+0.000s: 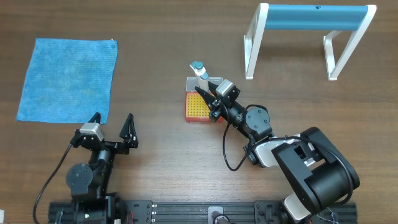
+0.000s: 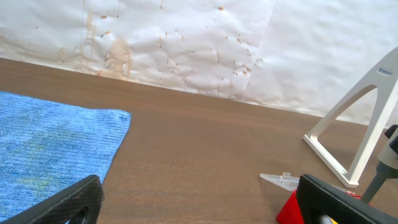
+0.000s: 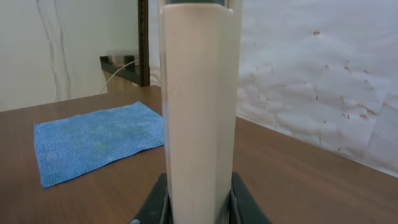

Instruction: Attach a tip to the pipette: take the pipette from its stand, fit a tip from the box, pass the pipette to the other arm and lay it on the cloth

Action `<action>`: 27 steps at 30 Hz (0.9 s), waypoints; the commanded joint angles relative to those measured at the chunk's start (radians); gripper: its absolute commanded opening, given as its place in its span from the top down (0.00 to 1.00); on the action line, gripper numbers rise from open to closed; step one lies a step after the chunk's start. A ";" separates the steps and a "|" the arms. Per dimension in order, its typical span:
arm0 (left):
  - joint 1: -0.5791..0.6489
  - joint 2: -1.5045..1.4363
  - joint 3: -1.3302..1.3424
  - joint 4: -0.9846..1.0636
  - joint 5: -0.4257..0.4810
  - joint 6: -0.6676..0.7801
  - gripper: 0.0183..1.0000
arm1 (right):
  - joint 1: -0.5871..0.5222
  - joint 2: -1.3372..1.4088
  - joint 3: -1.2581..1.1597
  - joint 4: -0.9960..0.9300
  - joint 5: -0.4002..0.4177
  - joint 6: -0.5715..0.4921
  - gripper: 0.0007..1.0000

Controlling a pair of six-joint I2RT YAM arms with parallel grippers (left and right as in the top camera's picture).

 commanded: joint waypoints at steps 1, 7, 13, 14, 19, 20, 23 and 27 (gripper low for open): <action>0.003 -0.007 -0.004 -0.002 -0.015 0.013 0.00 | 0.005 -0.020 -0.007 0.009 0.013 0.018 0.92; 0.003 -0.007 -0.004 -0.002 -0.015 0.013 0.00 | 0.005 -0.020 -0.007 0.000 0.013 0.018 0.92; 0.003 -0.007 -0.004 -0.002 -0.015 0.013 0.00 | 0.005 -0.014 0.003 -0.007 0.012 0.018 0.92; 0.003 -0.007 -0.004 -0.002 -0.015 0.013 0.00 | 0.005 -0.011 0.006 -0.007 0.012 0.018 0.92; 0.003 -0.007 -0.004 -0.002 -0.015 0.013 0.00 | 0.005 -0.007 0.010 -0.008 0.013 0.018 0.92; 0.003 -0.007 -0.004 -0.002 -0.015 0.013 0.00 | 0.005 -0.007 0.010 -0.009 0.013 0.018 0.92; 0.003 -0.007 -0.004 -0.002 -0.015 0.013 0.00 | 0.005 -0.007 0.010 -0.011 0.012 0.019 0.92; 0.003 -0.007 -0.004 -0.002 -0.015 0.013 0.00 | 0.005 -0.007 0.013 -0.011 0.012 0.019 0.92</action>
